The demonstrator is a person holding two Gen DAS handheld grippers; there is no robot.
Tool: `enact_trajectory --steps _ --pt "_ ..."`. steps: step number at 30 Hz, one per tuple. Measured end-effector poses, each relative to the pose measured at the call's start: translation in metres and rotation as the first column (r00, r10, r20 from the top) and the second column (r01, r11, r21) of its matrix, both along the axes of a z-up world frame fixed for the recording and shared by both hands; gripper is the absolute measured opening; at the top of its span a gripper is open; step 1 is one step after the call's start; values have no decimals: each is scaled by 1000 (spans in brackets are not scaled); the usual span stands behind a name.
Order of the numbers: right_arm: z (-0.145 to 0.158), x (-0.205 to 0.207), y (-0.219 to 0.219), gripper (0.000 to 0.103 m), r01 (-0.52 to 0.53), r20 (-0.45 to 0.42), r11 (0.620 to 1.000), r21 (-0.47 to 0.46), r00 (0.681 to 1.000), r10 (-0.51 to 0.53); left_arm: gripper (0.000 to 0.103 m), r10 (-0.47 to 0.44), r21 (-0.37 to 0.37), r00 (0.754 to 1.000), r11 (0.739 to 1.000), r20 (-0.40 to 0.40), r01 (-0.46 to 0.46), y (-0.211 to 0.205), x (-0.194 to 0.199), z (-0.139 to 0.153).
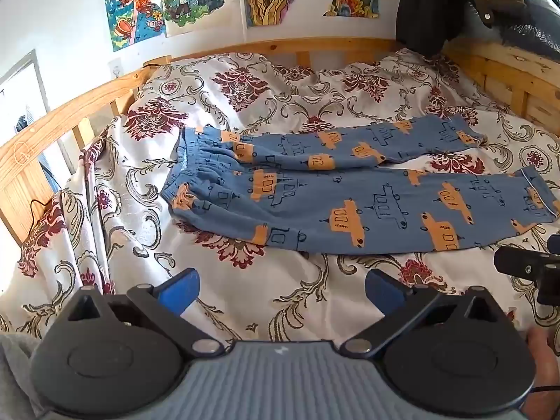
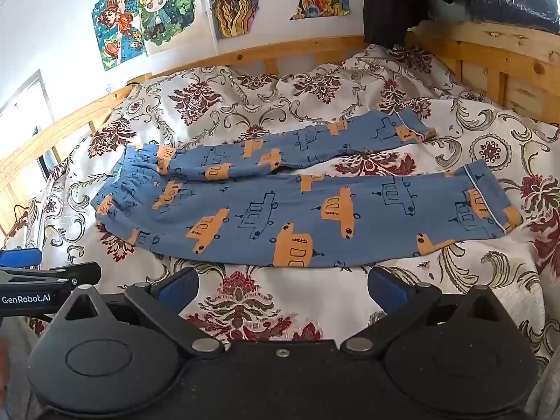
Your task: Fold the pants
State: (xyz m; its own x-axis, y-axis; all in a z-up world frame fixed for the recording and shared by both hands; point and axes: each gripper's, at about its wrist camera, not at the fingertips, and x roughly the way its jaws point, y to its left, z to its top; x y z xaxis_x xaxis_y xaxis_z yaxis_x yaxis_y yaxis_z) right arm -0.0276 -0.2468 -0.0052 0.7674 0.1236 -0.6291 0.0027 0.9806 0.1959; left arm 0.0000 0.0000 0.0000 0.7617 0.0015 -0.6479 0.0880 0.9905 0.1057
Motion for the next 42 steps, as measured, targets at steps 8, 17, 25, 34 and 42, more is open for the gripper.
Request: enact_trajectory --steps 8,17,25,34,42 --pt "-1 0 0 102 0 -2 1000 2 1000 0 103 0 -3 1000 1000 1 0 2 0 1" --pt "-2 0 0 102 0 -4 1000 4 1000 0 103 1 4 1000 1000 -2 -1 0 0 0" --pt "-2 1 -1 102 1 -7 1000 8 1000 -1 103 6 -7 1000 1000 -9 -6 9 4 -4" --pt "-2 1 -1 102 1 -10 1000 10 1000 -1 103 11 -1 1000 1000 -13 -11 4 2 -2" --pt "-3 1 -1 102 3 -12 1000 12 1000 -3 103 11 -1 1000 1000 -14 -11 5 2 -2"
